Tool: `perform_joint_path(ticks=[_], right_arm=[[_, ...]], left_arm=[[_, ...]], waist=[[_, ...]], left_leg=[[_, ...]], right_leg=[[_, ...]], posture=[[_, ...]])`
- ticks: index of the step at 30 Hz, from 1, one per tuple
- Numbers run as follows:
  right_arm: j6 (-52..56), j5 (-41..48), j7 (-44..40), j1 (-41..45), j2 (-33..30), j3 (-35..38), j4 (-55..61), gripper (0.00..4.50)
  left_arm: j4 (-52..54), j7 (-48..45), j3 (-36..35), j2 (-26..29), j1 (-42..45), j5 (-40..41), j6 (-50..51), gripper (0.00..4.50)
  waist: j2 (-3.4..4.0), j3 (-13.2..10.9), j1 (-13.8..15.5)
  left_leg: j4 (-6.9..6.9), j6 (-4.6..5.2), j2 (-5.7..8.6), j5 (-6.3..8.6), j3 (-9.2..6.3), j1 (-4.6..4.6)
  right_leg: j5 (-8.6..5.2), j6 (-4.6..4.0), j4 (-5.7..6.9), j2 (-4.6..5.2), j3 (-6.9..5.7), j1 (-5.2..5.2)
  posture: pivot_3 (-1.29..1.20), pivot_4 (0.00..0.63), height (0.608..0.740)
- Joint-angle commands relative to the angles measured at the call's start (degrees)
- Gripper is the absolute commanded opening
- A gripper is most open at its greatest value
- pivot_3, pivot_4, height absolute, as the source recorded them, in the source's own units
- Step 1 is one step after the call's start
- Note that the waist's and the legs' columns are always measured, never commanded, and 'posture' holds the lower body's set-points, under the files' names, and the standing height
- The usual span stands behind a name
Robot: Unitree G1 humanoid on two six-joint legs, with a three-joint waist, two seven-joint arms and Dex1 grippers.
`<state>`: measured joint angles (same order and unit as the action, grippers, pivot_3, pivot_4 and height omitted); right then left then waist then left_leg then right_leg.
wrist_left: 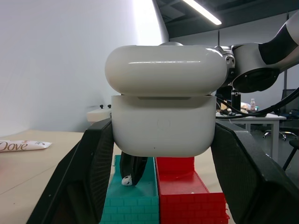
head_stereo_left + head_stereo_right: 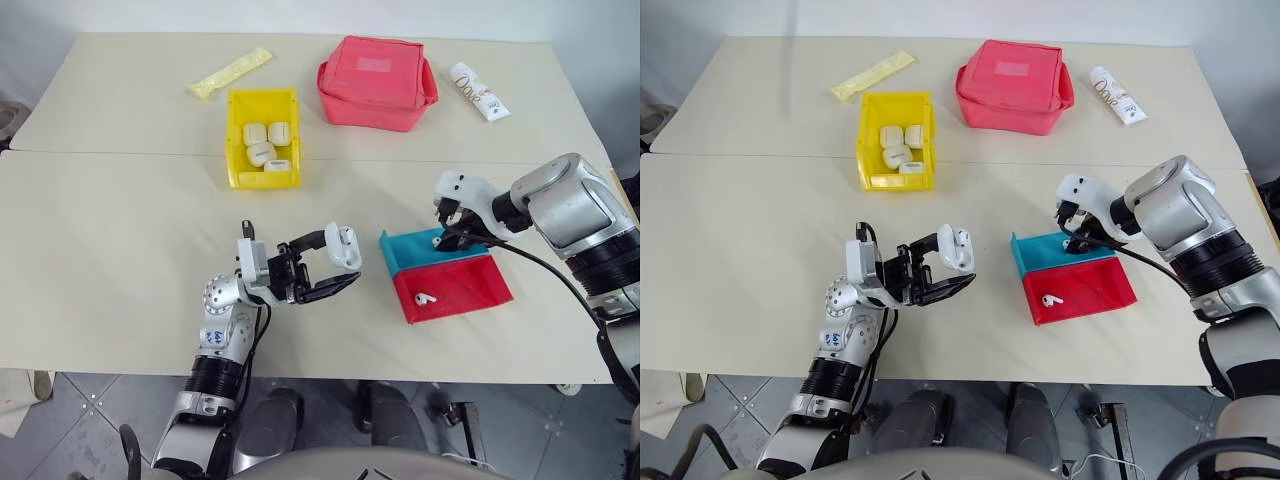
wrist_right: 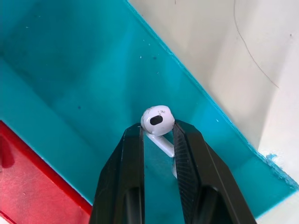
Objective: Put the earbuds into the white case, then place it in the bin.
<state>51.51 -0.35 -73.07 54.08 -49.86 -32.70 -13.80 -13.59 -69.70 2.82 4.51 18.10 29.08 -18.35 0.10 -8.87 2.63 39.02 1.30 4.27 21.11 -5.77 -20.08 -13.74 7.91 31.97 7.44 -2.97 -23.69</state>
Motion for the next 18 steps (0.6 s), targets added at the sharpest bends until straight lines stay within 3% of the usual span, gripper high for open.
perform_joint_path(ticks=[1, 10, 14, 18], right_arm=[[-0.49, 0.97, -0.61, -0.32, 0.11, 3.05, 1.50, 0.49], [-1.01, 8.72, -0.47, -5.20, -1.29, 15.47, 10.73, 0.49], [5.86, 22.64, 0.21, -13.75, -0.18, 32.92, 24.15, 0.49], [15.76, 33.97, 6.35, -17.82, 5.35, 44.31, 33.73, 0.49]], left_arm=[[1.37, 0.10, -0.10, -0.01, 1.00, 0.42, -0.92, 2.76], [-2.04, -0.83, -0.46, -0.15, 3.57, 0.54, -1.07, 2.76], [-5.09, -2.28, -0.76, -0.37, 5.86, 1.01, -0.49, 2.76], [-8.26, -4.66, -1.19, -0.29, 8.38, 1.45, 0.08, 2.76]], waist=[[0.00, 0.00, -0.01], [0.00, 0.00, 0.20], [0.00, 0.00, 0.60], [-0.02, 0.02, 0.49]], left_leg=[[0.00, 0.00, 0.00, 0.00, 0.00, 0.00], [0.01, 0.00, 0.01, -0.01, -0.01, -0.02], [0.04, 0.00, 0.02, -0.01, -0.06, -0.06], [0.06, 0.01, 0.01, -0.02, -0.05, -0.03]], right_leg=[[0.00, 0.00, 0.00, 0.00, 0.00, 0.00], [0.01, 0.01, 0.01, 0.00, -0.01, -0.01], [0.02, 0.03, -0.02, 0.01, -0.04, 0.01], [0.06, 0.05, -0.03, 0.03, -0.02, 0.06]], posture=[[0.00, 0.150, 0.740], [0.00, 0.150, 0.740], [0.00, 0.150, 0.740], [0.00, 0.150, 0.740]])
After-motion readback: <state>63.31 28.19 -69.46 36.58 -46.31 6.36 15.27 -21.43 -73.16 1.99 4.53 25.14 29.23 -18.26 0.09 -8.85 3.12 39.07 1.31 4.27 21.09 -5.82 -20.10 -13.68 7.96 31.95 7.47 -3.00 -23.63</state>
